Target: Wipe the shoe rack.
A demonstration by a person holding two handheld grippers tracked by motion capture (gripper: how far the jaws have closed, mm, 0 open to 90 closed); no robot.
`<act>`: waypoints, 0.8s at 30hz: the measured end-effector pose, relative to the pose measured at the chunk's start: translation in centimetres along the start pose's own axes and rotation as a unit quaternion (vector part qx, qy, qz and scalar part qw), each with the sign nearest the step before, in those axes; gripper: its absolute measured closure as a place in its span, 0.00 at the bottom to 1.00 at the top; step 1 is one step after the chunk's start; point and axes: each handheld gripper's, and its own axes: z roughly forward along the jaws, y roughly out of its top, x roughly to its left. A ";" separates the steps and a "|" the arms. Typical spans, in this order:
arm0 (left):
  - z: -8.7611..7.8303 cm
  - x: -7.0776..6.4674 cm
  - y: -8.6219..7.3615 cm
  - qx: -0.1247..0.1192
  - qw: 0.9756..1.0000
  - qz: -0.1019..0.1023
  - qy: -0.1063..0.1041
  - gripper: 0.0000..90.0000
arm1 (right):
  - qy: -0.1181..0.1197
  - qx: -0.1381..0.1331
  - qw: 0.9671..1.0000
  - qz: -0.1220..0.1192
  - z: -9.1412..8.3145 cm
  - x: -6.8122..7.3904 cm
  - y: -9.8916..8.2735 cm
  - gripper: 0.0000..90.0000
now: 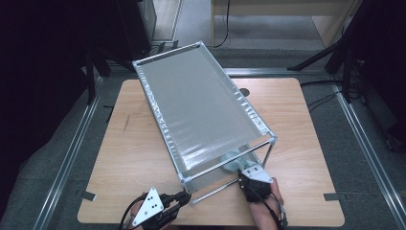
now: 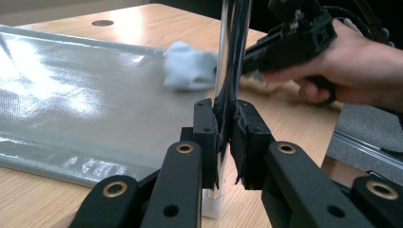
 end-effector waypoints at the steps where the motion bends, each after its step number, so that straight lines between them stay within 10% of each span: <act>1: 0.0 0.0 0.0 0.000 1.000 0.000 0.000 0.91 | -0.008 -0.001 1.000 0.008 0.0 -0.5 0.0 0.91; 5: 0.0 0.0 0.0 0.000 1.000 0.000 0.000 0.91 | -0.009 -0.002 1.000 0.011 -0.1 -0.5 -0.1 0.91; 11: -0.1 0.1 0.0 0.001 1.000 -0.006 -0.001 0.90 | 0.068 0.005 0.998 -0.009 0.1 3.5 -0.4 0.91; 18: 0.0 0.2 0.0 0.001 1.000 -0.006 -0.003 0.90 | 0.174 0.011 0.983 -0.056 -0.6 9.2 -0.8 0.91; 24: 0.0 0.1 0.0 0.000 1.000 -0.005 0.000 0.90 | 0.174 0.011 0.982 -0.071 -1.1 9.2 -0.6 0.91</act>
